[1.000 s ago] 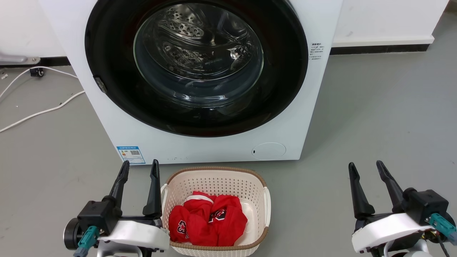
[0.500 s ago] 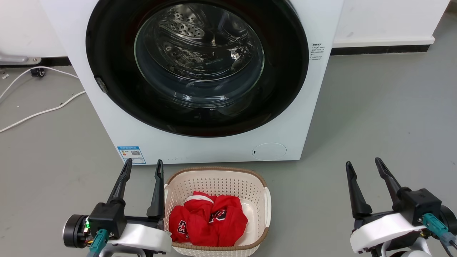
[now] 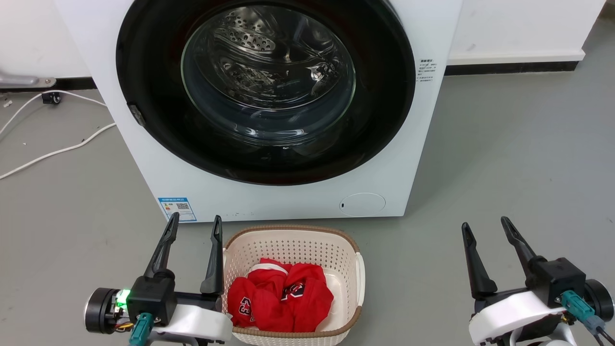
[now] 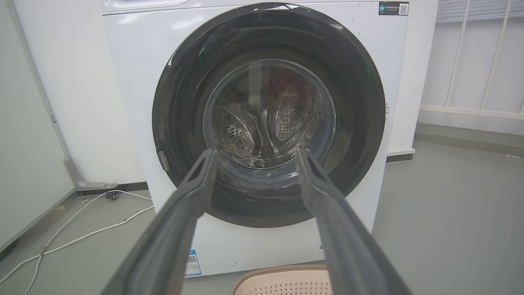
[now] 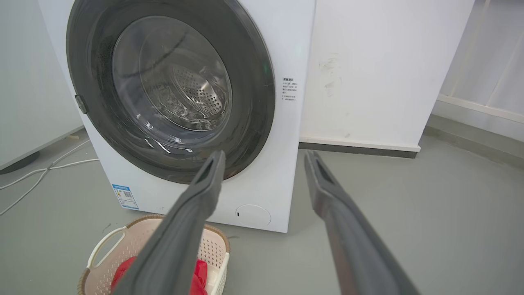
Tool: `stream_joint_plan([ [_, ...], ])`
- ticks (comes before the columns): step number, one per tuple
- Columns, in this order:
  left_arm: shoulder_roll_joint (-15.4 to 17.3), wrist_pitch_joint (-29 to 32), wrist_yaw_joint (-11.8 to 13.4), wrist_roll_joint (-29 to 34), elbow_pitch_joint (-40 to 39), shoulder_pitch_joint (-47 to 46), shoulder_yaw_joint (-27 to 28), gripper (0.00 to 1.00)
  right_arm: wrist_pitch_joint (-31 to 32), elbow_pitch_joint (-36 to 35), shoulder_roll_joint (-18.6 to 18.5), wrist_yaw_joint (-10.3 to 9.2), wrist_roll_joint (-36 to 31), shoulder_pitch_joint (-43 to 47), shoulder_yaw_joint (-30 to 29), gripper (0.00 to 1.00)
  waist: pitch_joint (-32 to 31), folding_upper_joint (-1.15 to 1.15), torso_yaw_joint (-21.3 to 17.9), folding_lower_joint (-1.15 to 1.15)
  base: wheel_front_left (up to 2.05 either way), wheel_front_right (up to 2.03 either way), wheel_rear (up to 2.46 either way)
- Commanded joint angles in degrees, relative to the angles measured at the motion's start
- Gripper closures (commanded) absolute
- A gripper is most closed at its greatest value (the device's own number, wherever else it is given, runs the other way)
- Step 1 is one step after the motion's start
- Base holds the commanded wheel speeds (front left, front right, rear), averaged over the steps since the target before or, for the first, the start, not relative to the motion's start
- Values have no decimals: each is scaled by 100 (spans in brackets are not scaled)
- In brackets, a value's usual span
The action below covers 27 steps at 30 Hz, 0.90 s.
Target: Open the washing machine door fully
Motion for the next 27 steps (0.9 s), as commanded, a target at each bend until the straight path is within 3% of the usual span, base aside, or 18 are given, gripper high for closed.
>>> stream_joint_plan([
  [1,-15,-13,-31,-20,10,68,22,0,-32,33,19,-2,38,32,-2,0,1,0,0,0,0,0,0],
  [14,-75,-13,-88,-133,104,66,101,0,-85,169,18,-2,181,-35,-4,0,-14,0,5,0,0,0,0],
  [16,-88,-13,-99,-102,120,60,111,0,-84,206,18,-2,232,-54,5,74,-3,0,7,0,0,0,0],
  [17,-89,-13,-102,-95,125,56,113,0,-100,209,18,-2,242,-59,15,100,0,0,8,0,0,0,0],
  [24,-102,-13,-115,-52,138,45,117,0,-342,155,17,-2,644,-84,96,100,2,0,17,0,0,0,0],
  [27,-107,-13,-119,-47,135,55,119,0,-527,206,17,-2,2048,-73,162,100,-3,0,22,0,0,0,0],
])
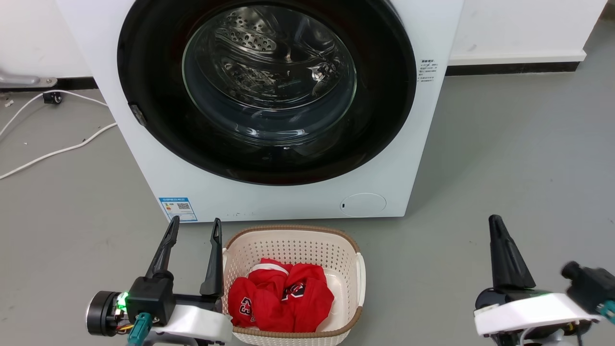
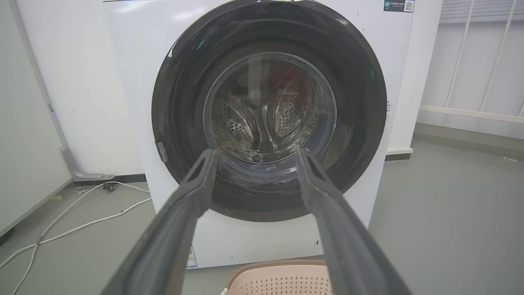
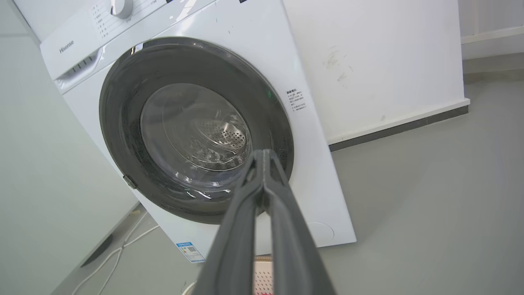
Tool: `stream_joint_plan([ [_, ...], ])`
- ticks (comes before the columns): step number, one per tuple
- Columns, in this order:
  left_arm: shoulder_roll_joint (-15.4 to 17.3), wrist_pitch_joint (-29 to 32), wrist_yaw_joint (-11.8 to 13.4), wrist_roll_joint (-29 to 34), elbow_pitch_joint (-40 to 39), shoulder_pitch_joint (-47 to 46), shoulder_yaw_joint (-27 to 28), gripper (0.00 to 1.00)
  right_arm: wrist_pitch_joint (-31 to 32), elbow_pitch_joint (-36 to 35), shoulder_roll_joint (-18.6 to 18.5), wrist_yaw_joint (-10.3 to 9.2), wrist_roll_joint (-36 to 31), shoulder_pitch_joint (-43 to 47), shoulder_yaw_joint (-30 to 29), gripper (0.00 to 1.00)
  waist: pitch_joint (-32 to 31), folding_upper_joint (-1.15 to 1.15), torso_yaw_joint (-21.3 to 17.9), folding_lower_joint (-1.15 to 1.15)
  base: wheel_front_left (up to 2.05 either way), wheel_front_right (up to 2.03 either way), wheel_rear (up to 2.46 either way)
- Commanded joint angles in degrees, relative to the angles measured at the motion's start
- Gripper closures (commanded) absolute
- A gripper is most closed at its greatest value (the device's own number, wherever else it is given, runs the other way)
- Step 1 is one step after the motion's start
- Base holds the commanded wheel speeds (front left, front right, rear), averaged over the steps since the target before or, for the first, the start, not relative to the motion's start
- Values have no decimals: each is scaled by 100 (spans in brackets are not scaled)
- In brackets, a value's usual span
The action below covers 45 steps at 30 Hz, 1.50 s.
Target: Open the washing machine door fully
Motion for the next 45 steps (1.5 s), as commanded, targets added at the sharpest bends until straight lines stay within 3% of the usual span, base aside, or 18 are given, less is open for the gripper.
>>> stream_joint_plan([
  [1,-8,-13,-15,18,3,59,13,0,-56,14,16,-2,339,-56,30,100,-1,0,1,0,0,0,0],
  [6,-14,-13,-22,-7,2,82,24,0,-175,81,12,-1,3316,-152,134,100,-2,0,-5,0,0,0,0],
  [9,-17,-13,-24,-23,-1,65,26,0,-177,127,4,-1,4761,-284,-31,100,17,0,-12,0,0,0,0],
  [13,-21,-13,-23,-42,-8,15,29,0,-179,364,8,-1,6086,-500,-254,100,64,0,-12,0,0,0,0],
  [15,-22,-13,-22,-23,-6,-20,28,0,-179,477,1,-1,6389,-697,-393,100,94,0,-12,0,0,0,0],
  [19,-26,-13,-6,-7,-42,-97,32,0,-179,727,-1,-1,6564,-1096,-545,100,210,0,-11,0,0,0,0],
  [31,-28,-13,-12,-18,-221,-549,125,0,493,1932,-890,-1,6816,-3491,-727,100,963,0,25,0,0,0,0],
  [39,-32,-13,19,-40,-299,-934,141,0,1147,3033,-1395,-1,6689,-5272,-391,100,1430,0,110,0,0,0,0],
  [45,-33,-13,11,-22,-347,-1165,120,0,2002,3940,-1543,0,6520,-6407,91,100,1732,0,165,0,0,0,0],
])
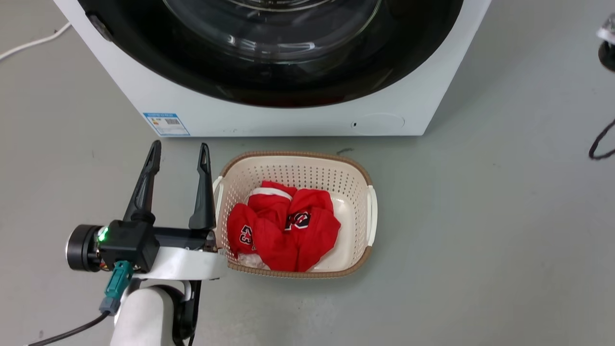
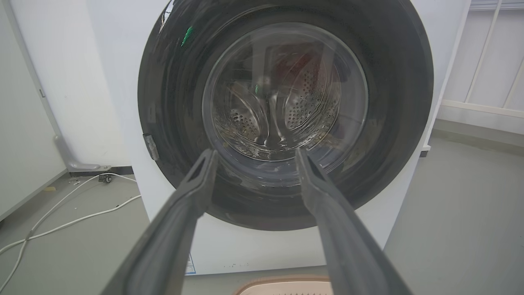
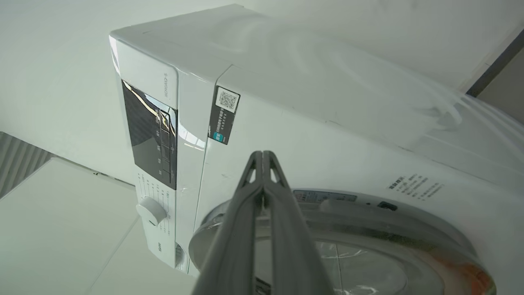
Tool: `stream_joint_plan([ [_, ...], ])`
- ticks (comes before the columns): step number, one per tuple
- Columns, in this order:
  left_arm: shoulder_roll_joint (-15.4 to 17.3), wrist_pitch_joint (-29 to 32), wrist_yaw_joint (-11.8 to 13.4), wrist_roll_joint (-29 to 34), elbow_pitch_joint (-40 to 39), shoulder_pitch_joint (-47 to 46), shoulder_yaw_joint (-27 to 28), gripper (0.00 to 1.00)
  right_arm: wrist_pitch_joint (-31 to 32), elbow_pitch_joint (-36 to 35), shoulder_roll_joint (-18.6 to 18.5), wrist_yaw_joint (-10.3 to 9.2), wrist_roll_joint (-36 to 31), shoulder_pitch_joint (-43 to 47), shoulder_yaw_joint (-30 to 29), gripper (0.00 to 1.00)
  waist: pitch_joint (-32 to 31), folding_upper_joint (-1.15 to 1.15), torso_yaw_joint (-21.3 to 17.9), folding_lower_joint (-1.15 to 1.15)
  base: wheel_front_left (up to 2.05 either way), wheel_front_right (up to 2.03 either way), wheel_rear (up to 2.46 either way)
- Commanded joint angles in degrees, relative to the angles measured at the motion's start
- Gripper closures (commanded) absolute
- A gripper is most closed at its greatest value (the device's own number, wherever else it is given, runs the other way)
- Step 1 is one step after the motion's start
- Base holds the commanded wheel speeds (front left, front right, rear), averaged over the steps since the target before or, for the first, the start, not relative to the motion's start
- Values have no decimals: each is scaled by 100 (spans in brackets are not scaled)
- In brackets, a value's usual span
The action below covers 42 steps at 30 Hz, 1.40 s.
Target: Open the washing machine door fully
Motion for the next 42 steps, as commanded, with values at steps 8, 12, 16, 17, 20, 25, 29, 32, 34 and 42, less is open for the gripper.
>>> stream_joint_plan([
  [8,-5,-13,-45,80,-92,-291,1,0,967,980,99,0,-455,-1164,700,100,443,0,7,-1,0,0,0],
  [12,-6,-13,-48,67,-104,-360,14,0,1225,1206,200,1,-613,-1485,917,100,582,0,-7,-1,0,0,0],
  [16,-5,-13,-69,80,-123,-427,20,0,1387,1424,326,0,-817,-1787,1109,100,726,0,2,-1,0,0,0],
  [17,-6,-13,-74,83,-131,-450,14,0,1411,1472,342,0,-887,-1861,1161,100,761,0,10,-1,0,0,0],
  [20,-5,-13,-78,100,-154,-509,1,0,1460,1622,393,0,-999,-2055,1250,100,859,0,41,-1,0,0,0],
  [25,-6,-13,-70,98,-165,-564,-7,0,1548,1892,379,0,-1151,-2352,1315,100,1006,0,106,-1,0,0,0],
  [29,-6,-13,-51,75,-158,-578,-12,0,1626,2068,351,1,-1263,-2569,1356,100,1085,0,129,-1,0,0,0],
  [32,-5,-13,-52,61,-146,-586,-43,0,1758,2183,346,0,-1277,-2676,1377,100,1115,0,147,-1,0,0,0],
  [34,-5,-13,-43,51,-138,-583,-56,0,1881,2255,349,1,-1315,-2740,1404,100,1116,0,160,-1,0,0,0],
  [42,-5,-13,-19,38,-116,-606,-101,0,2387,2327,445,1,-1222,-2889,1383,100,1131,0,176,-1,0,0,0],
])
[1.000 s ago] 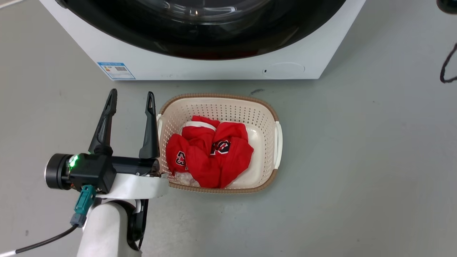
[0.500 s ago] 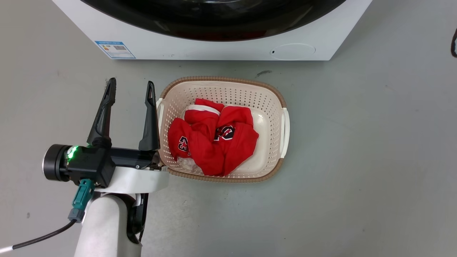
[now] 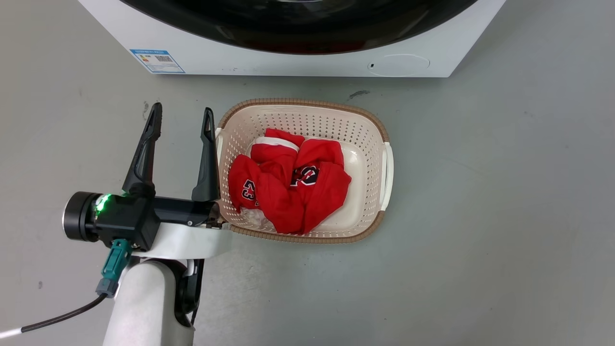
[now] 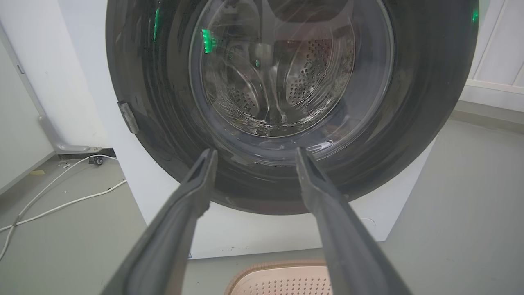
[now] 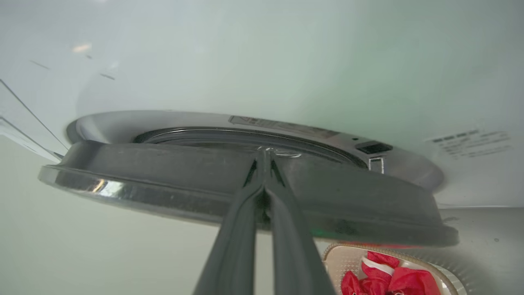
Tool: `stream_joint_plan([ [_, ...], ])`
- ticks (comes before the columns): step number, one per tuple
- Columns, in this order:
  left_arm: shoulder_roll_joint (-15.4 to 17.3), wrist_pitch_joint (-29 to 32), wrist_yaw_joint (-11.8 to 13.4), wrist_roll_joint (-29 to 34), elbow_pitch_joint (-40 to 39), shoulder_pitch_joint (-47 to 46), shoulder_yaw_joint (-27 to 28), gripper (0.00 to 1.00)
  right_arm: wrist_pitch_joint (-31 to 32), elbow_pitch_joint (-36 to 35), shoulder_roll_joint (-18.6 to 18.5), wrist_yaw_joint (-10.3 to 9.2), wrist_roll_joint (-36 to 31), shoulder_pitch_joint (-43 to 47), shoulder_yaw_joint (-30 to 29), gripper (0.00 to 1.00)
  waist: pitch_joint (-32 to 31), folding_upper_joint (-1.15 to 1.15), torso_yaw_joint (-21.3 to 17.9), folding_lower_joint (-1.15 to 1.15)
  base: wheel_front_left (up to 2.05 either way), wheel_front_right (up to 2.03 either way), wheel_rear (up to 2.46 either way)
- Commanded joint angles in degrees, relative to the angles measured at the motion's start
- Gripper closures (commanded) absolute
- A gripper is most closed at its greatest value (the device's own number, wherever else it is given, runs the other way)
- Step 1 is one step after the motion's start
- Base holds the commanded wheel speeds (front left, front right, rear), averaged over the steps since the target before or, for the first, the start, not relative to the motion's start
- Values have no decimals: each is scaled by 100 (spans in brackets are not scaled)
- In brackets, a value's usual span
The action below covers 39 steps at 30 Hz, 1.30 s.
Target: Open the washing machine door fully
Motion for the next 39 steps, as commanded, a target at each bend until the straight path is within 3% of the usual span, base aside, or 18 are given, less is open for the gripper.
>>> stream_joint_plan([
  [1,-4,-13,19,9,16,-74,-8,0,66,-43,101,2,101,-71,-42,100,4,0,-5,0,0,0,0],
  [20,-5,-13,54,-38,79,-51,-54,0,1503,-849,209,8,429,568,-4,100,-159,0,-91,0,0,0,0],
  [39,-5,-13,75,-103,297,446,-104,0,2784,-2215,667,8,1069,2397,54,100,-1161,0,-104,0,0,0,0],
])
